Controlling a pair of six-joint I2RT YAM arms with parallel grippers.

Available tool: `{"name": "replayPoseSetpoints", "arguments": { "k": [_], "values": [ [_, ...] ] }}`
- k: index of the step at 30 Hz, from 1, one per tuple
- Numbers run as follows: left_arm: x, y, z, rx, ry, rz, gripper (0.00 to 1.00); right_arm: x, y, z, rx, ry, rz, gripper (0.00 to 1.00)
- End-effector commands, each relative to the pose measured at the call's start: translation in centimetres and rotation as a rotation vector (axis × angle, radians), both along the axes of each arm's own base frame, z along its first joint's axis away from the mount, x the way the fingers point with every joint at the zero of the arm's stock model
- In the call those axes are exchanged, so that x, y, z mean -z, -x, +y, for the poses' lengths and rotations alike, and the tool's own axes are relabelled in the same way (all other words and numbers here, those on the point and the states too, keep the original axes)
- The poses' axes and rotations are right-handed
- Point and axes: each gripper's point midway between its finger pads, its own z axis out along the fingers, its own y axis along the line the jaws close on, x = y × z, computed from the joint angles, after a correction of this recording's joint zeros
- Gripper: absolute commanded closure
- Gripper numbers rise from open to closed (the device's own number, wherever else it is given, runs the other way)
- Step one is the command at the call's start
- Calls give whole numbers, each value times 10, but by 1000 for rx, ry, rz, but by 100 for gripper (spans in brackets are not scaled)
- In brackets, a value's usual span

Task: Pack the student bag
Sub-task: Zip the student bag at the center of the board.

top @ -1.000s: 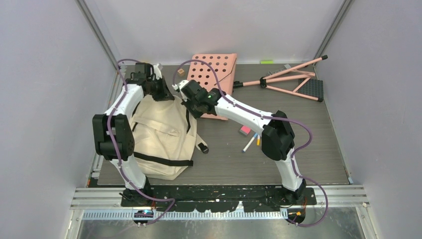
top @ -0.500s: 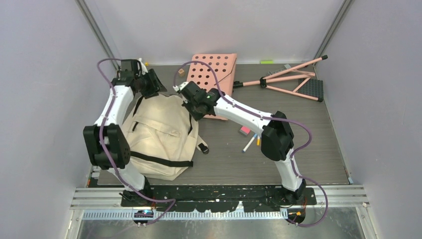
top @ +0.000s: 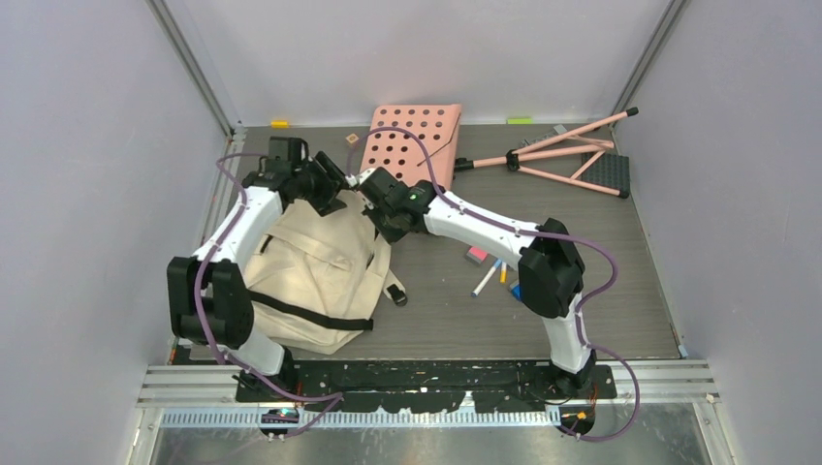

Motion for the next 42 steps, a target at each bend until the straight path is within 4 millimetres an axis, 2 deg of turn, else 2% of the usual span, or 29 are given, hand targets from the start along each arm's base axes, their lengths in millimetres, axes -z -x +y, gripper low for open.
{"name": "replayPoseSetpoints", "arguments": {
  "k": [1,5,8,13,19,25,30,34,39,42],
  "values": [
    [-8,-11,-37,14,85,-12,40,-35,3,4,-12,-70,-64,99],
    [10,-8,-57,31,103,49,39,-35,2,8,-28,-65,-81,99],
    [17,-7,-65,54,106,73,44,-35,1,9,-38,-58,-91,100],
    [22,-3,-67,55,106,97,76,-35,-3,9,-42,-48,-111,99],
    [24,-2,-69,49,124,114,99,-37,-10,3,-15,-16,-146,99],
    [13,-24,-69,-12,139,71,100,-36,-7,-9,12,38,-136,99],
    [-3,-51,-59,-90,92,-20,100,-17,-1,-7,8,74,-87,100],
    [-6,-62,-50,-125,59,-49,100,-17,-1,-3,4,62,-88,100],
    [-5,-73,-52,-138,88,-65,100,-30,19,14,-70,2,-70,99],
    [-14,-82,-48,-157,91,-101,100,-31,36,20,-104,-5,-65,99]
  ]
}}
